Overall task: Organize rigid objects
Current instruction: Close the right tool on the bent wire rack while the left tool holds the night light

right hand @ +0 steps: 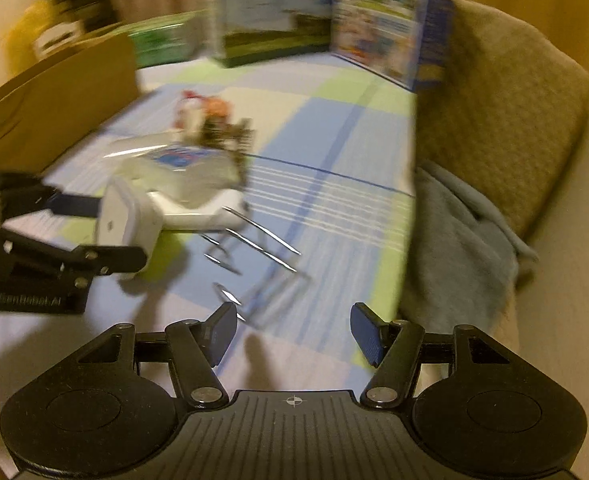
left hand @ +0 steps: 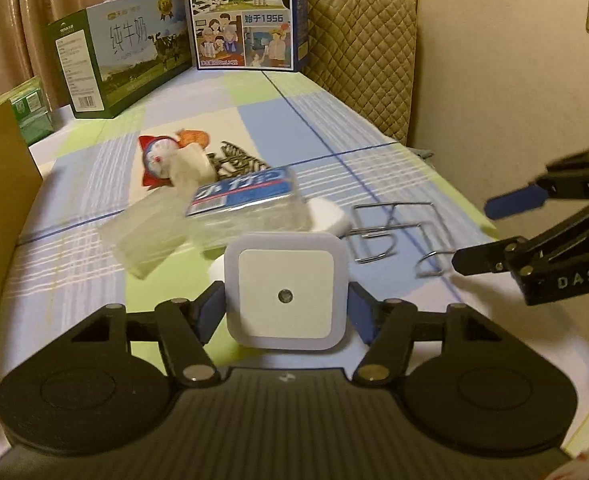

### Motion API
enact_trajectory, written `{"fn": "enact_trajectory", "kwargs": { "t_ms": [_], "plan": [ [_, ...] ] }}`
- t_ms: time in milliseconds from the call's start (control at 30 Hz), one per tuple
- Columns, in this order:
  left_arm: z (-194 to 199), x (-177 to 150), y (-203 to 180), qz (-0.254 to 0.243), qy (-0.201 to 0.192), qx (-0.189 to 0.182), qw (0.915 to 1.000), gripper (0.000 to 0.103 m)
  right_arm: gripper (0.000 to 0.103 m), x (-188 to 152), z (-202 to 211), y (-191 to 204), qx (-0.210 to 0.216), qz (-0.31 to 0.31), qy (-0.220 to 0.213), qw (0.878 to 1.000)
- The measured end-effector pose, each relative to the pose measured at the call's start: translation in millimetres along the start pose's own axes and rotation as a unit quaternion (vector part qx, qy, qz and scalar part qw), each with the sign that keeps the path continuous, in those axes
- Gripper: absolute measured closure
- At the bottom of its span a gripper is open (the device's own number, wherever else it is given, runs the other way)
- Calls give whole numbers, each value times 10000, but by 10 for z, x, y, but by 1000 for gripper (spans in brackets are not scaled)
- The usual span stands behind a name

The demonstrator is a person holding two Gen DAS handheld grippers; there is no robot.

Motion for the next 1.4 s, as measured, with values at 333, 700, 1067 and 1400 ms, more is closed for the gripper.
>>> {"fn": "enact_trajectory", "kwargs": {
  "t_ms": [333,700,1067,1400],
  "plan": [
    [114,-113,232,-59,56,-257,9996,42,33,147,-337,138,393,1179,82,9922],
    [181,-170,238,-82,23,-380,9992,42,46,177,-524,251,554,2022,491,9765],
    [236,-273,215,-177,4,-351,9992,42,44,172,-329,400,399,324,759,9958],
    [247,-293,228,-116,-21,-401,9991,41,38,-27,-318,518,606,1840,698,9786]
  ]
}}
Point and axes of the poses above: each gripper's, at about its wrist camera, not at the fingertips, and z roughly against the way its jaws point, y to its left, x to its top, the point moved 6 cm from there along -z, roughly the way its jaws point, and after that the axes turned 4 degrees about -z, right-handed, at the moved point
